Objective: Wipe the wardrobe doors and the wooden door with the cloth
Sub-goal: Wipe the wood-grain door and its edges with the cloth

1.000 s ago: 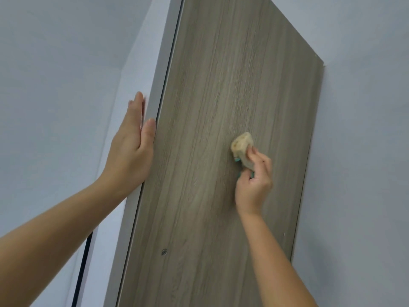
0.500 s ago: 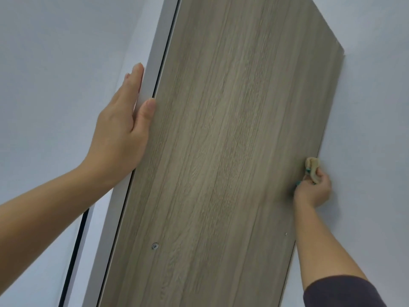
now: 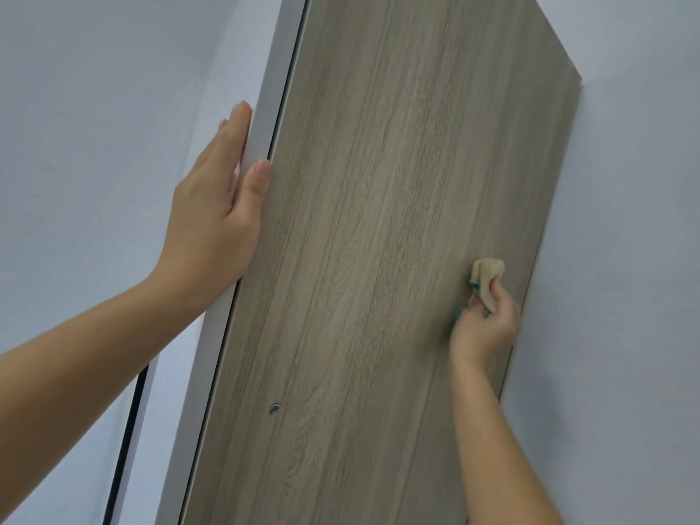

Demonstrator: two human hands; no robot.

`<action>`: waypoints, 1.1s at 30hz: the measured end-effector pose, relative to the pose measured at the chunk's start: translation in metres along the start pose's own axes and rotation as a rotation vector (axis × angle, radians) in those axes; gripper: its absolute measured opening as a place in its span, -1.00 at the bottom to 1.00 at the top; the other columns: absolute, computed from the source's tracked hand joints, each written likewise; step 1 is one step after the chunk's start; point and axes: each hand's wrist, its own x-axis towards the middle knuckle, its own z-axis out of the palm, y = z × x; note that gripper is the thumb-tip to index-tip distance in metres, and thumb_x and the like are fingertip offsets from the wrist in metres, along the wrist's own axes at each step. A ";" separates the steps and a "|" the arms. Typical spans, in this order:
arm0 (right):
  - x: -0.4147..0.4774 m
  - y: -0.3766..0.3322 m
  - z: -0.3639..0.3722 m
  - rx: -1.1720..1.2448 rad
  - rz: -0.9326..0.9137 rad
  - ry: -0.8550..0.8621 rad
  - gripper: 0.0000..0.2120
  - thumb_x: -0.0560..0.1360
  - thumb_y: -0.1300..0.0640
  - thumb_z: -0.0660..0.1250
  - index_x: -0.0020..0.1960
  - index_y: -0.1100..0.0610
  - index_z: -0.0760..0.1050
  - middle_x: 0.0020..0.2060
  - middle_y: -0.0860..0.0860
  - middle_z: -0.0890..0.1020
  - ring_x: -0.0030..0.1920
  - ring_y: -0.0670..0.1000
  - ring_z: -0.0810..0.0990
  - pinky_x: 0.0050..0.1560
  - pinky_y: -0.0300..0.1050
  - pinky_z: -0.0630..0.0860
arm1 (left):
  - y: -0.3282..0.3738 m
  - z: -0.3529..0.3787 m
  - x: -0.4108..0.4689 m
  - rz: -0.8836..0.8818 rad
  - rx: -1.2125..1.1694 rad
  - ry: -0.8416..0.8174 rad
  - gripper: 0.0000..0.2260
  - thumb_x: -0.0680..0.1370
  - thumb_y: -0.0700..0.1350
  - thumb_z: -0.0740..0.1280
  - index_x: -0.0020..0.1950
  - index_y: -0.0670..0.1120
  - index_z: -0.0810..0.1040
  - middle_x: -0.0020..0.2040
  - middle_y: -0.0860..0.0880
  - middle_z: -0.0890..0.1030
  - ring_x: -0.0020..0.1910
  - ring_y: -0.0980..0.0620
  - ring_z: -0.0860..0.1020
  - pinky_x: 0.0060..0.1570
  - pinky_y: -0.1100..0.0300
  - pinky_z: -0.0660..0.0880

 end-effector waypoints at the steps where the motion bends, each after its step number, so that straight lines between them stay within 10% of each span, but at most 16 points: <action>1: -0.012 -0.011 0.002 0.022 -0.051 -0.019 -0.59 0.44 0.51 0.25 0.23 0.27 0.56 0.11 0.14 0.57 0.10 -0.02 0.53 0.06 -0.53 0.37 | 0.000 0.000 0.000 -0.003 -0.013 -0.006 -0.54 0.69 -0.09 0.12 0.59 0.00 0.13 0.55 0.15 0.21 0.53 0.24 0.10 0.40 0.52 0.06; 9: -0.109 -0.100 0.015 0.186 -0.339 -0.165 -0.52 0.37 0.56 0.24 0.21 0.27 0.58 0.07 0.02 0.54 0.16 -0.06 0.54 0.23 -0.28 0.43 | -0.003 -0.005 0.004 -0.022 -0.093 -0.063 -0.54 0.68 -0.08 0.15 0.57 0.04 0.16 0.53 0.19 0.21 0.53 0.24 0.09 0.52 0.22 0.07; 13: -0.151 -0.121 0.013 0.233 -0.437 -0.299 -0.55 0.43 0.58 0.24 0.22 0.26 0.58 0.08 0.07 0.53 0.21 0.03 0.53 0.27 -0.25 0.40 | -0.006 -0.010 0.009 -0.027 -0.106 -0.102 -0.56 0.66 -0.09 0.19 0.54 0.02 0.21 0.48 0.15 0.30 0.47 0.25 0.22 0.34 0.54 0.11; 21: -0.202 -0.123 -0.001 0.299 -0.765 -0.518 -0.76 0.59 0.34 0.26 0.20 0.22 0.60 0.13 0.11 0.57 0.17 0.15 0.54 0.19 0.00 0.51 | -0.005 -0.027 0.007 -0.120 -0.242 -0.204 -0.53 0.62 -0.08 0.27 0.52 0.10 0.25 0.49 0.24 0.28 0.47 0.33 0.18 0.51 0.06 0.10; 28: -0.162 -0.088 -0.005 0.309 -0.860 -0.493 -0.76 0.55 0.41 0.30 0.16 0.24 0.61 0.13 0.15 0.58 0.16 0.13 0.55 0.16 0.04 0.53 | -0.016 -0.019 -0.054 -0.230 -0.220 -0.097 -0.53 0.67 -0.02 0.15 0.57 0.10 0.12 0.50 0.29 0.17 0.47 0.39 0.13 0.51 0.24 0.09; 33: -0.104 -0.031 -0.015 0.160 -0.580 -0.351 -0.50 0.37 0.60 0.21 0.21 0.24 0.53 0.16 0.12 0.51 0.21 0.07 0.50 0.29 -0.10 0.42 | -0.015 -0.010 -0.073 -0.182 -0.113 -0.122 -0.50 0.68 -0.08 0.11 0.60 -0.01 0.03 0.58 0.17 0.09 0.48 0.40 0.04 0.33 0.61 0.01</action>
